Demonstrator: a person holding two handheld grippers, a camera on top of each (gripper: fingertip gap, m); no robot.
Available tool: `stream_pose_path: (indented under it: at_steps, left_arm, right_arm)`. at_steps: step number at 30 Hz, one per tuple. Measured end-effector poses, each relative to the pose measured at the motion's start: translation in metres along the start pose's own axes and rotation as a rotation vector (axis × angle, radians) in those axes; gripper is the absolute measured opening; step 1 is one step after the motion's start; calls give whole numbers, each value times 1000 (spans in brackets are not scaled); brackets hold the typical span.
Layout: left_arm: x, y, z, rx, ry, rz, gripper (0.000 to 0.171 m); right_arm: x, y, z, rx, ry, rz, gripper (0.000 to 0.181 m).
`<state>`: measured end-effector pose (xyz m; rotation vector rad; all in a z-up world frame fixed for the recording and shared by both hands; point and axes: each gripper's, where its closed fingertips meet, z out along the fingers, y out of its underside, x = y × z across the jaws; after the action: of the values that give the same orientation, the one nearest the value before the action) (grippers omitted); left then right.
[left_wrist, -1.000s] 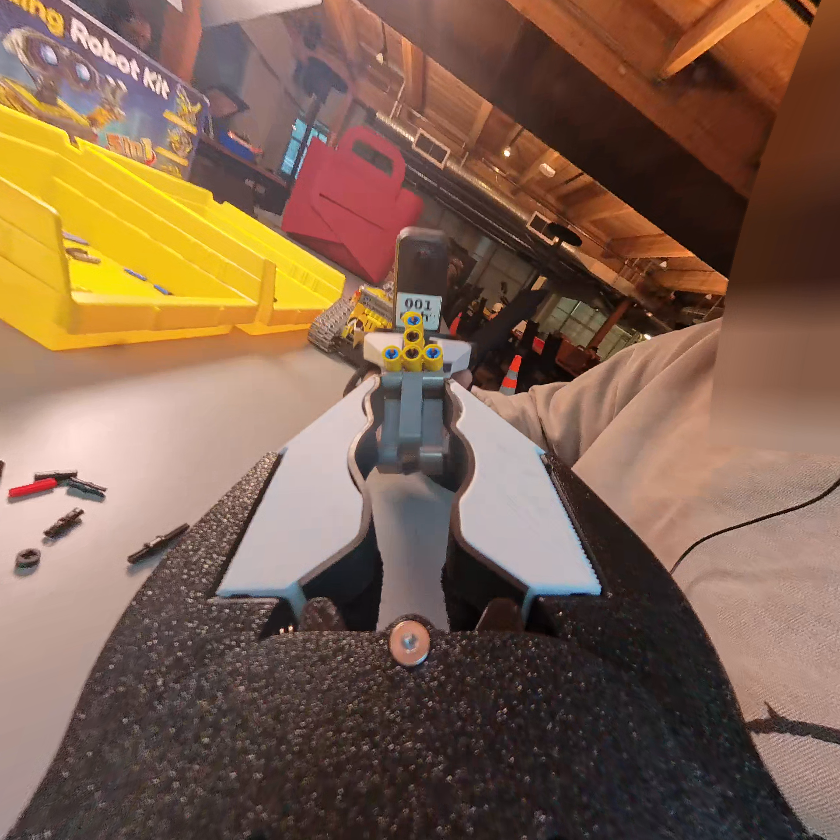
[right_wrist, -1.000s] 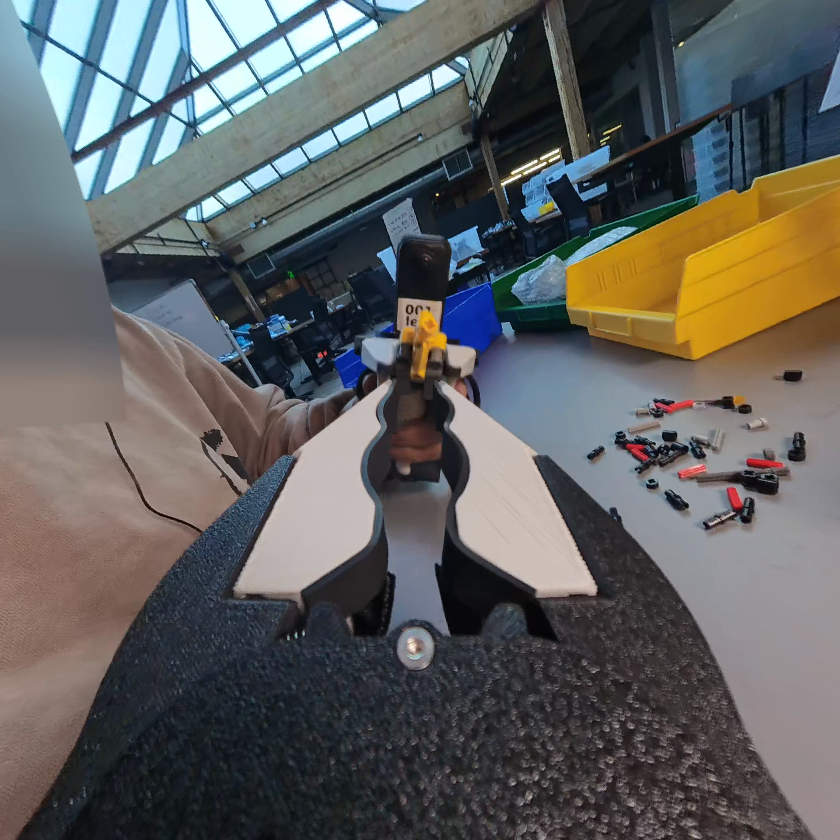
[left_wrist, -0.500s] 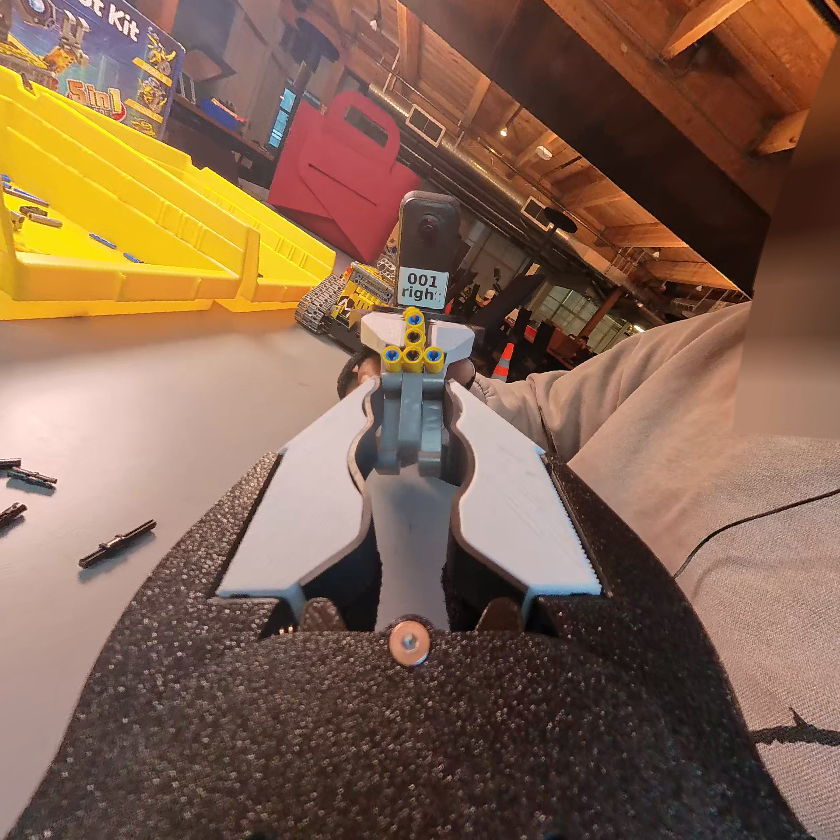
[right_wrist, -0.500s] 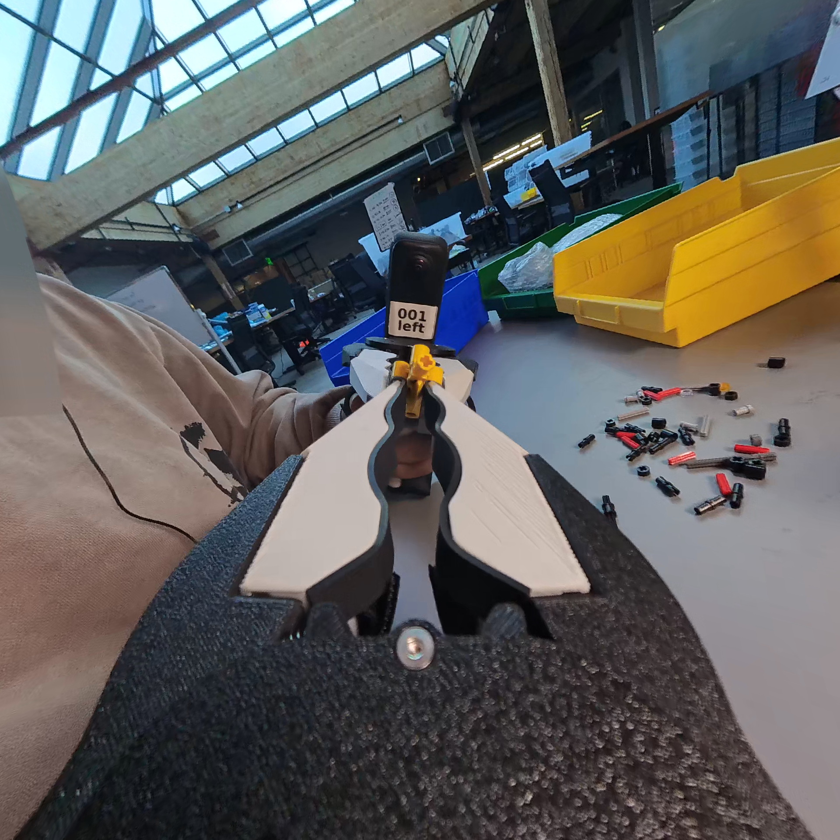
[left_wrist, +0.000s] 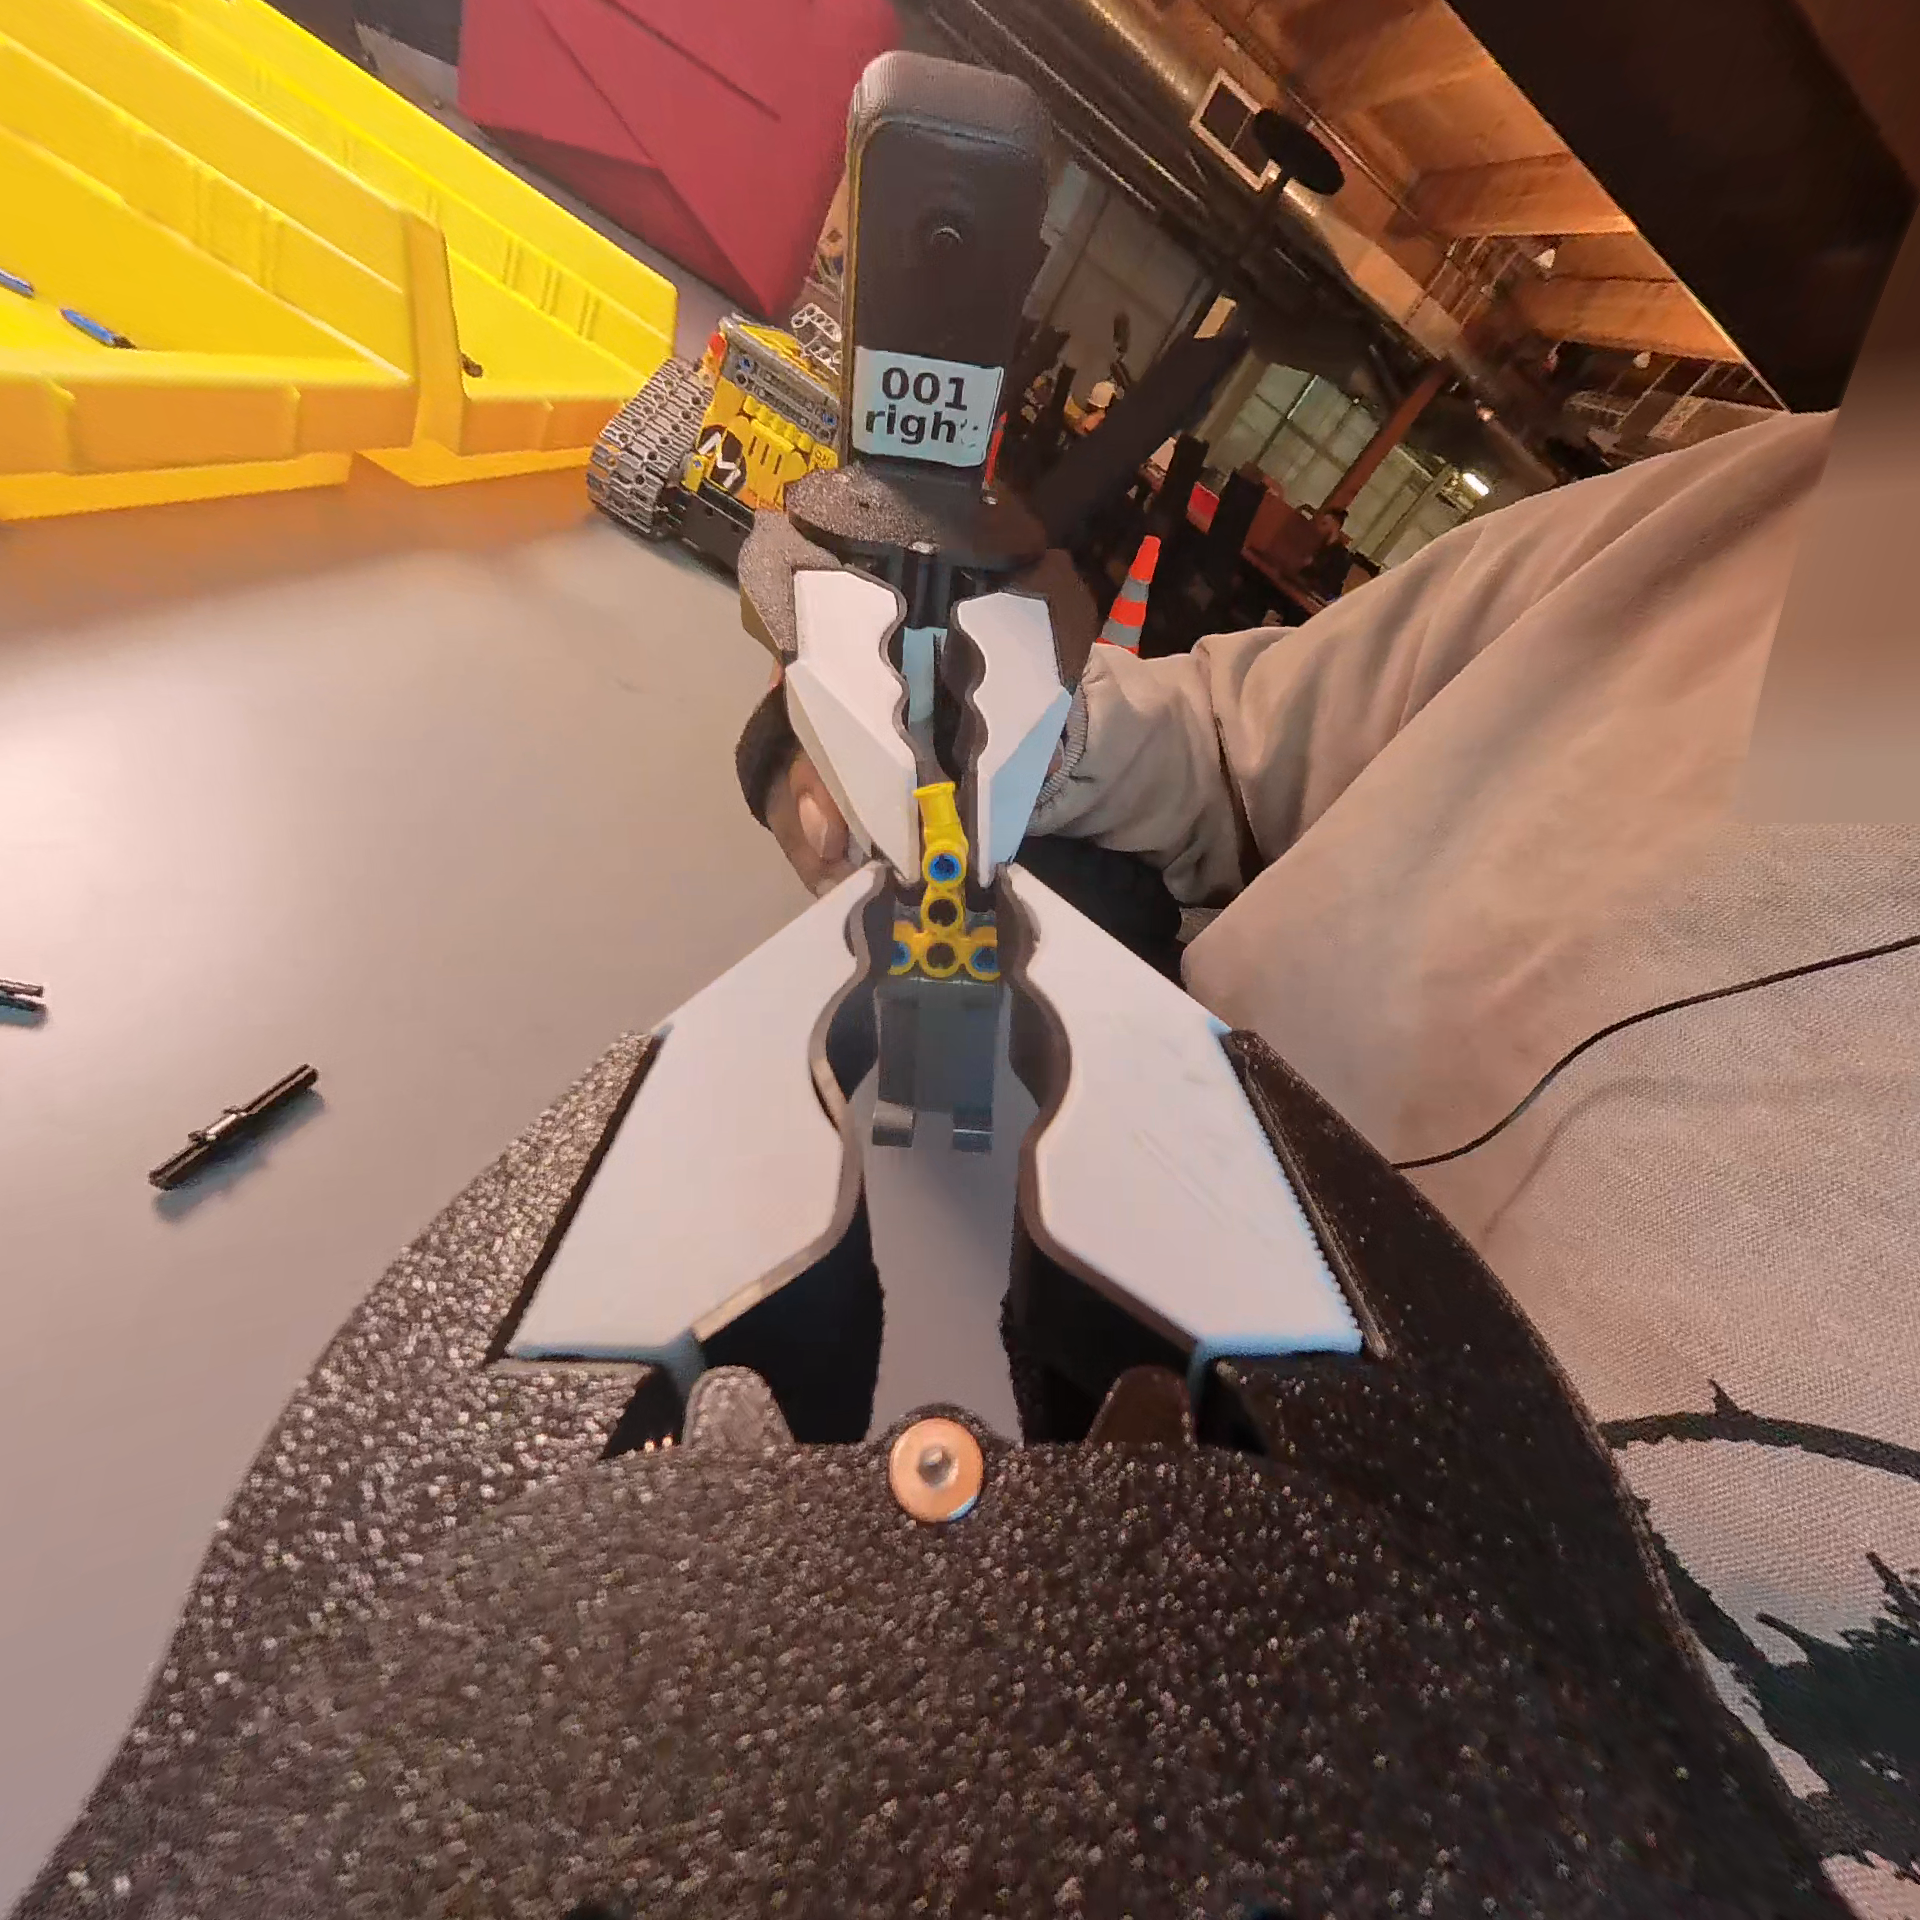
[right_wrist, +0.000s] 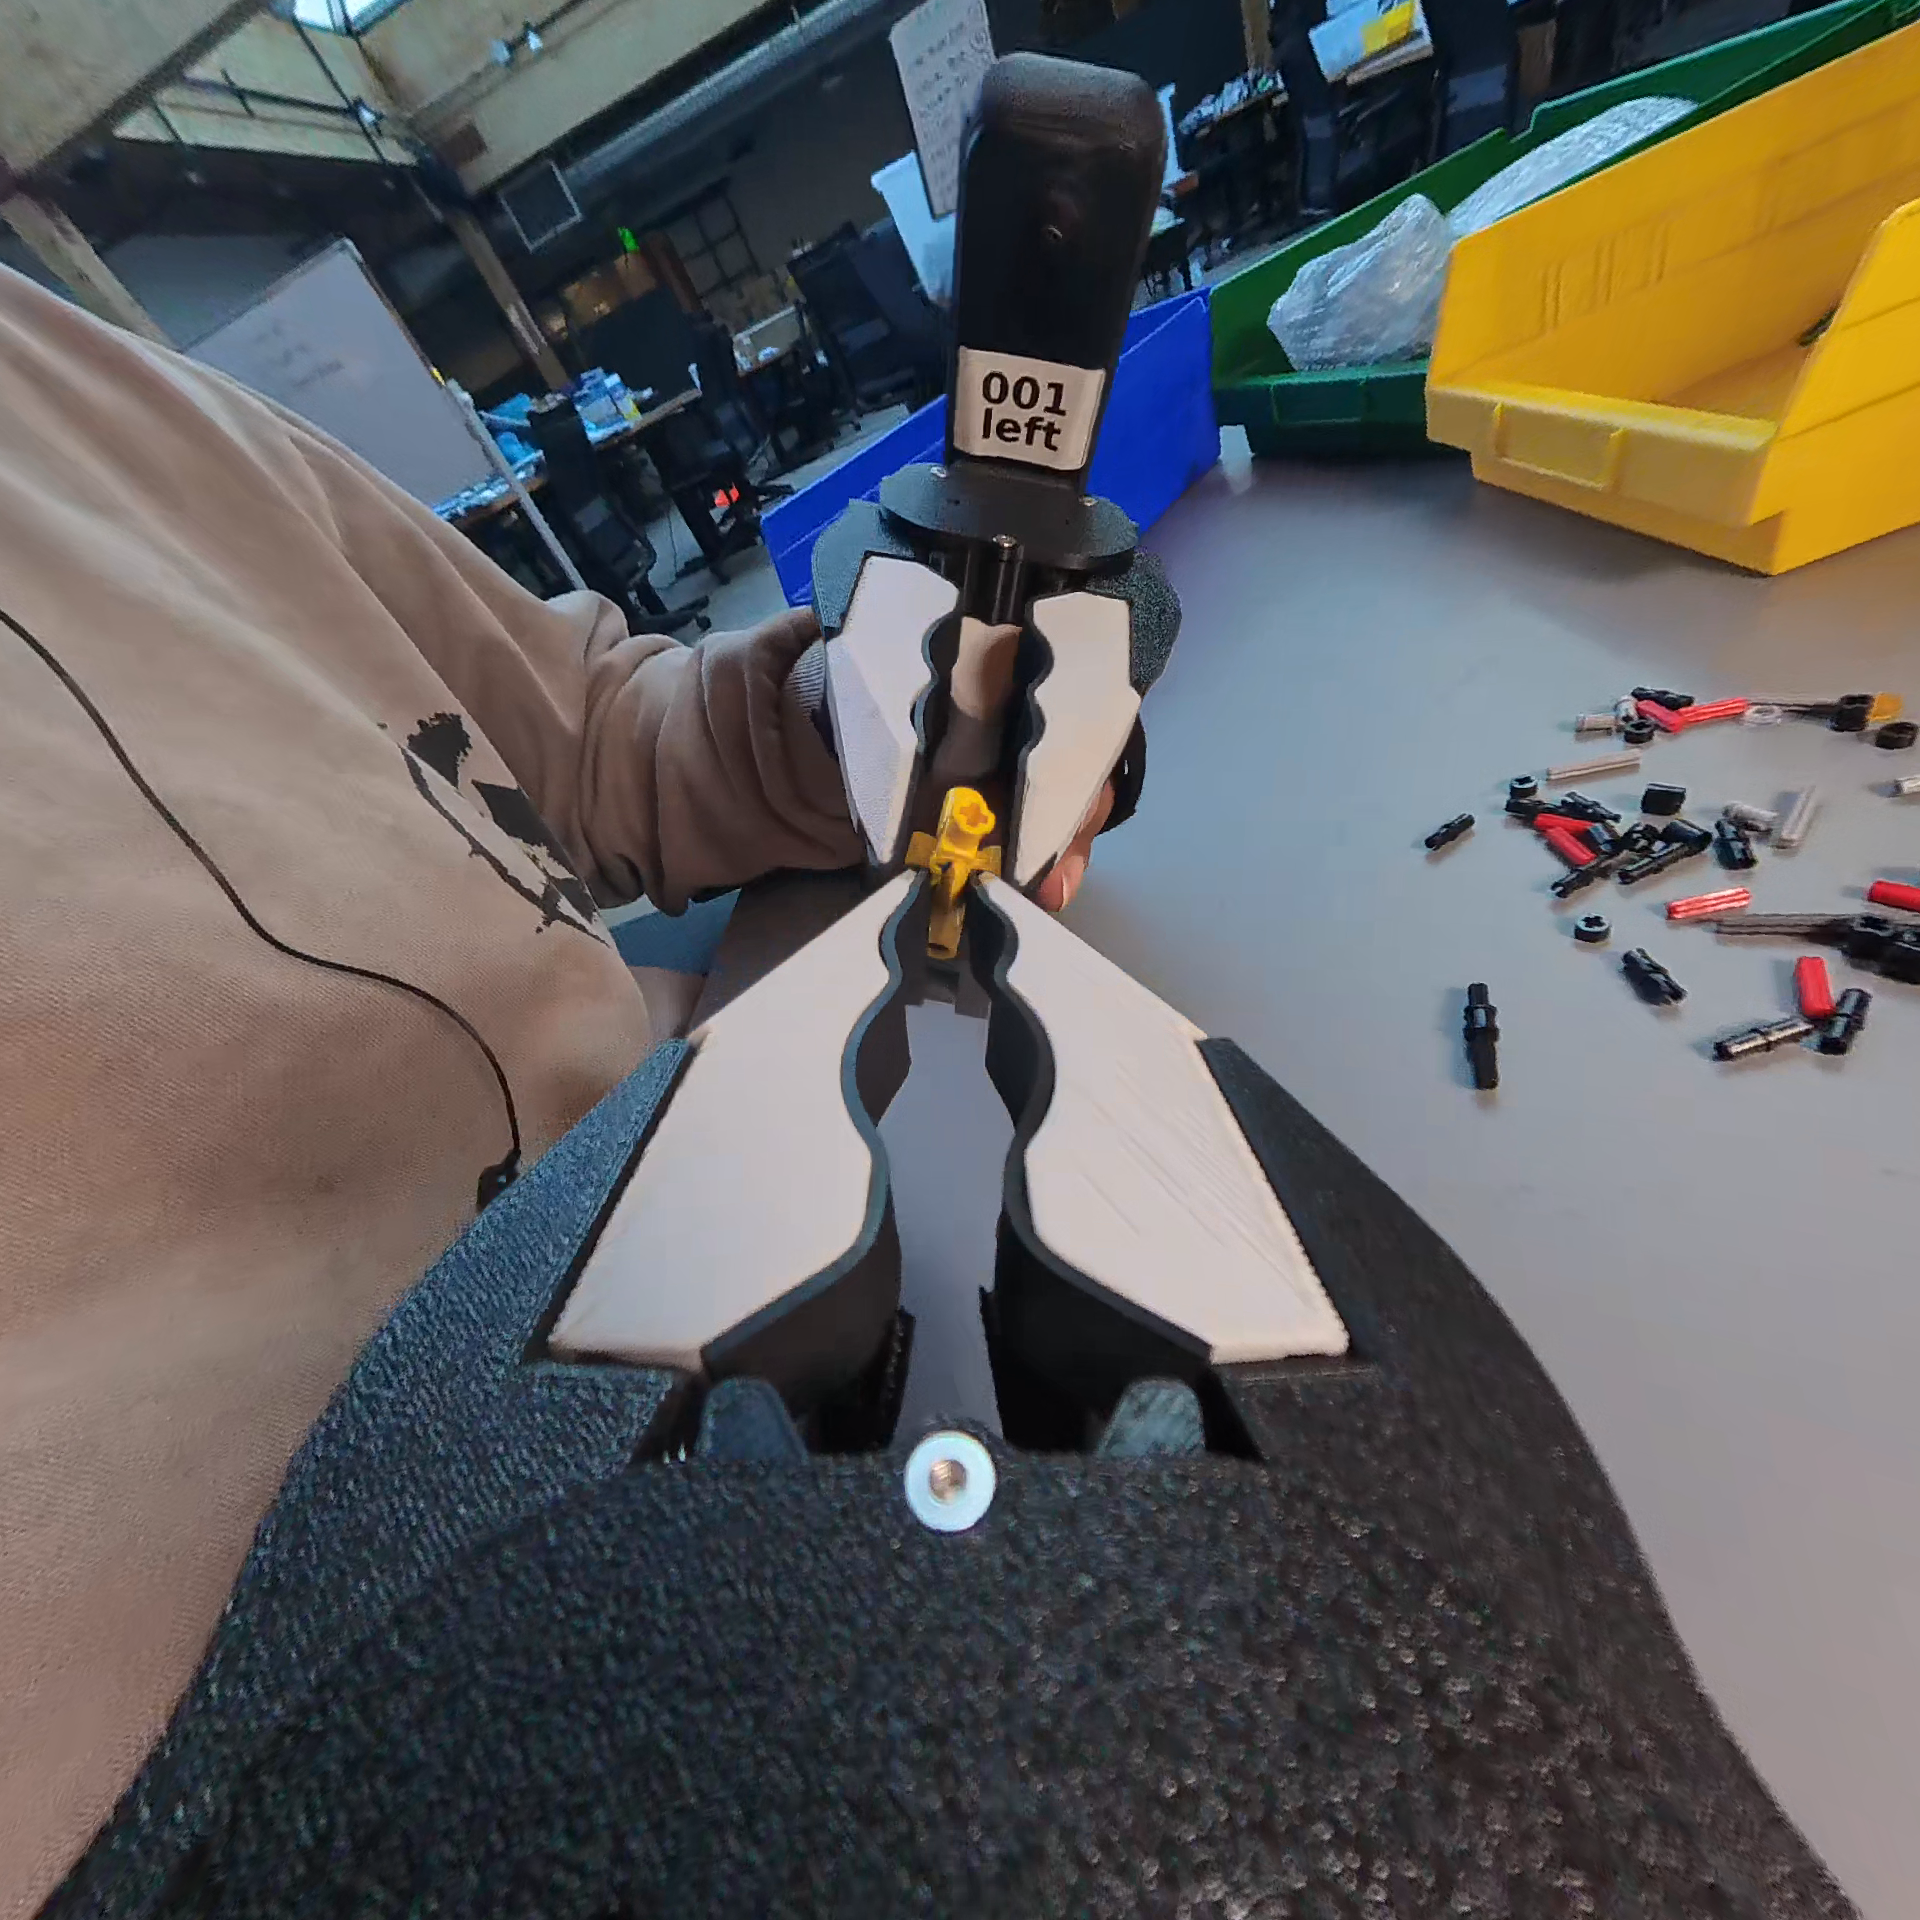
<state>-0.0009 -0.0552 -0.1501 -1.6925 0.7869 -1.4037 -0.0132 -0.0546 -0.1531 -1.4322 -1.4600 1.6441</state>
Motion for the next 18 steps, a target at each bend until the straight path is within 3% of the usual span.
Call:
stream_pose_path:
  at_steps: [8, 10, 18]
  left_arm:
    - [-1, -7, -1, 36, -14, -1, 15]
    - [-5, -10, -4, 48, -42, 8, 7]
    - [-5, -7, -2, 0, -73, 58, 6]
  right_arm:
    - [0, -5, -3, 31, -11, 6, 4]
    - [4, -6, -4, 36, 3, 1, 4]
    - [4, -4, -6, 15, -20, 5, 3]
